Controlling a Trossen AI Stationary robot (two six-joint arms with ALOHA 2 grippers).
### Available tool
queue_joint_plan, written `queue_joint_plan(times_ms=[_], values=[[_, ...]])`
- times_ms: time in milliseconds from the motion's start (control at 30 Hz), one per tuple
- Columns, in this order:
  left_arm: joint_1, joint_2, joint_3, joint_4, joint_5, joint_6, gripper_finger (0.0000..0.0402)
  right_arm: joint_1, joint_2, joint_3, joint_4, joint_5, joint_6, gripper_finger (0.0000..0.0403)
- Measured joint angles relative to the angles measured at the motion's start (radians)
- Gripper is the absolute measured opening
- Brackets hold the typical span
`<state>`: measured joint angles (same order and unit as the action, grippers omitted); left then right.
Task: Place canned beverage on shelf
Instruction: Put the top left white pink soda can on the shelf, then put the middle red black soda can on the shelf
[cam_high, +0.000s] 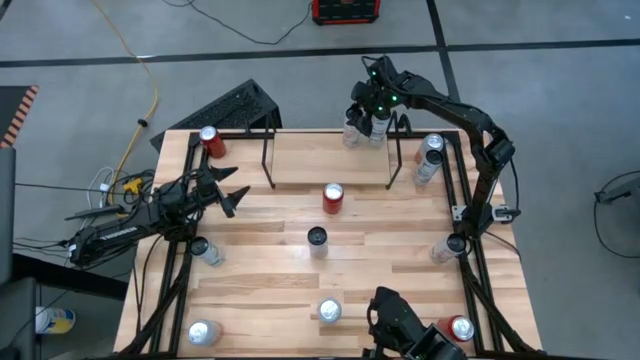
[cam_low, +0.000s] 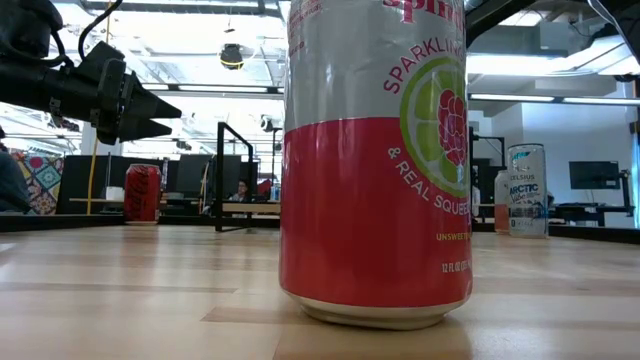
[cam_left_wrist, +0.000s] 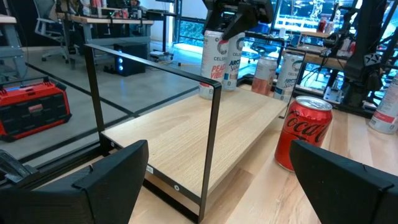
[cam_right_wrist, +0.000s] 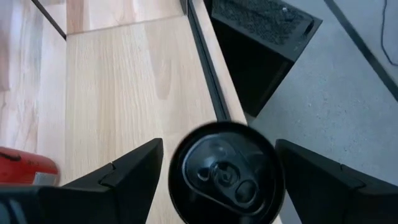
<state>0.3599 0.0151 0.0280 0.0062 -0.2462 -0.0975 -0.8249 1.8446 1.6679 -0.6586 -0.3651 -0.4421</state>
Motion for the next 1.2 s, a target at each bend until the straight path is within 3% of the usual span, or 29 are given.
queue_joint_plan(times_ms=[433,633,800,933,1067,1200], values=[[0.0,0.0,0.0,0.0,0.0,0.0,0.0374,0.016,0.0,0.072,-0.024,0.0,0.023,0.0336],[0.0,0.0,0.0,0.0,0.0,0.0,0.0374,0.066,0.0,0.118,-0.144,0.0,0.015,0.0336],[0.0,0.0,0.0,0.0,0.0,0.0,0.0374,0.159,-0.022,0.131,-0.269,0.035,-0.017,0.0336],[0.0,0.0,0.0,0.0,0.0,0.0,0.0374,0.255,-0.064,0.131,-0.256,0.148,-0.026,0.0336],[0.0,0.0,0.0,0.0,0.0,0.0,0.0374,0.346,-0.115,0.124,-0.234,0.162,0.004,0.0332],[0.0,0.0,0.0,0.0,0.0,0.0,0.0374,0.463,-0.185,0.004,-0.233,0.15,0.084,0.0331]])
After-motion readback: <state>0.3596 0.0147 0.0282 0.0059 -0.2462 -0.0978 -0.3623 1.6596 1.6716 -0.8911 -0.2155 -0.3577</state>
